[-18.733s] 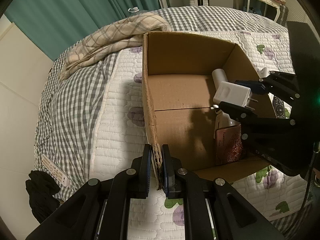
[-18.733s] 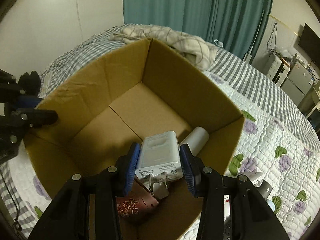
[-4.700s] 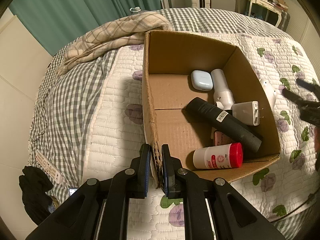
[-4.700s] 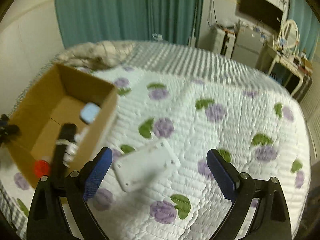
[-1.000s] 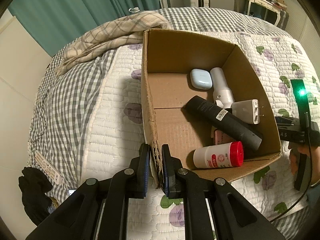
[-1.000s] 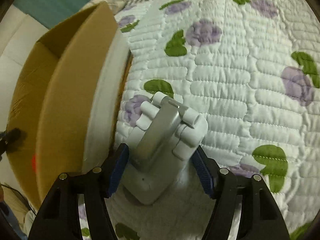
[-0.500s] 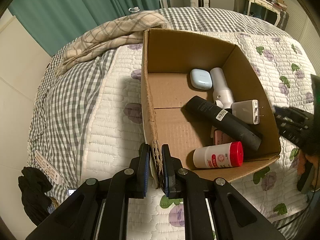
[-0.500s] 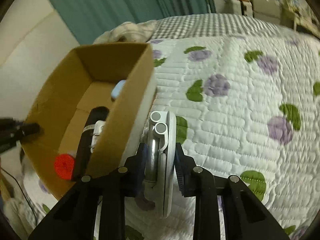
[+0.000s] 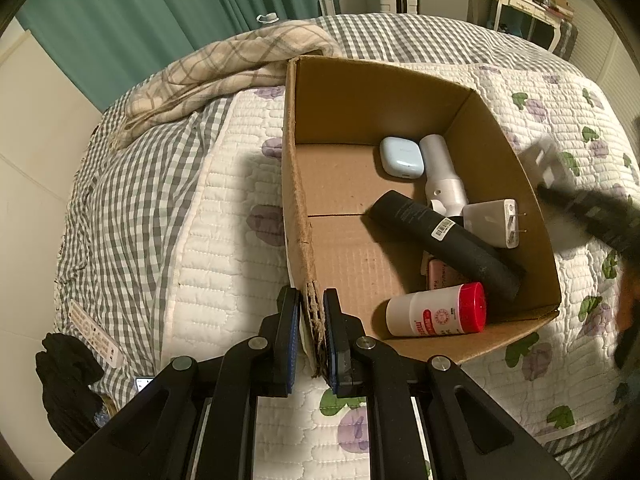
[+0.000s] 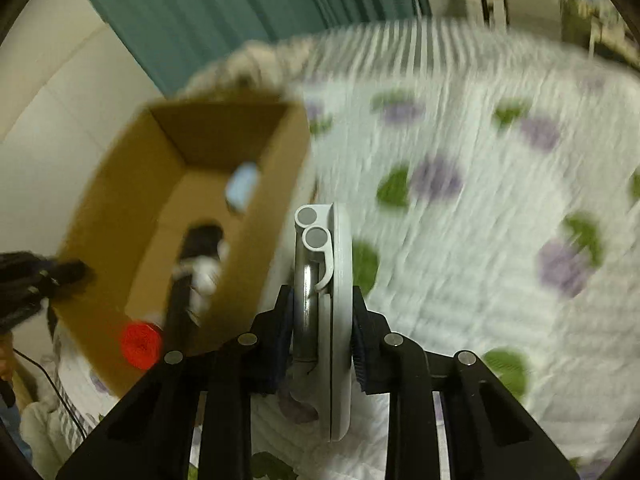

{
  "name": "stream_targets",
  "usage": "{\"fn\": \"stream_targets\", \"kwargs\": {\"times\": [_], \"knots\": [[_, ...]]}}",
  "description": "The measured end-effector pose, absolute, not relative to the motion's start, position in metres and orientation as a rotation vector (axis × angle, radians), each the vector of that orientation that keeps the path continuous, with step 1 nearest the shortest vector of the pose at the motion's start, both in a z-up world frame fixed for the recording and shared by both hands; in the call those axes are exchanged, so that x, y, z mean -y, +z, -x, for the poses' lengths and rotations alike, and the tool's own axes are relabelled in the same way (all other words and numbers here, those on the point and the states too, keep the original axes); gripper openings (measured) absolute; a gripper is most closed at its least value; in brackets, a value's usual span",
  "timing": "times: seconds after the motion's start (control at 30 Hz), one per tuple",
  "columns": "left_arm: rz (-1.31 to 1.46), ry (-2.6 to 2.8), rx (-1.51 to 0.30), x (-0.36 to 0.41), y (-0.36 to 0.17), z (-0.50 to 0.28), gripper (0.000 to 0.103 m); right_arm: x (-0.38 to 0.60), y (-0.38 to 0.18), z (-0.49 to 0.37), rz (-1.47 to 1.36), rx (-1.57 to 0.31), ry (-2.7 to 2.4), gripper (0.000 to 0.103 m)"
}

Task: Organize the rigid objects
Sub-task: 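Carry the white phone stand into the box with the right tool and release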

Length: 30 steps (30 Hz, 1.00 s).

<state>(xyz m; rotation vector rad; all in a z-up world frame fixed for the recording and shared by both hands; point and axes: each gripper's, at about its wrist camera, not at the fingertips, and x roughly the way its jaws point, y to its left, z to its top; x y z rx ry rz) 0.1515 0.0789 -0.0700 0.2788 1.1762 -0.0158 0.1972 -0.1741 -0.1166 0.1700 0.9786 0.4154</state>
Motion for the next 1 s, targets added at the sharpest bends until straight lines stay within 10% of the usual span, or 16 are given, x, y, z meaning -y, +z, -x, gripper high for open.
{"fn": "stream_targets", "kwargs": {"times": [0.3,0.8,1.0], "knots": [[-0.277,-0.014,-1.175,-0.079,-0.070,-0.152,0.011,0.116,-0.037,-0.212,-0.096,-0.849,0.540,0.025],[-0.279,-0.018,-1.168,-0.079,-0.070,-0.152,0.011,0.031,-0.113,-0.235,-0.131,-1.051,0.628,0.027],[-0.266,-0.021,-1.171,-0.079,-0.070,-0.153,0.011,0.036,-0.107,-0.233,-0.051,-1.014,0.538,0.046]]}}
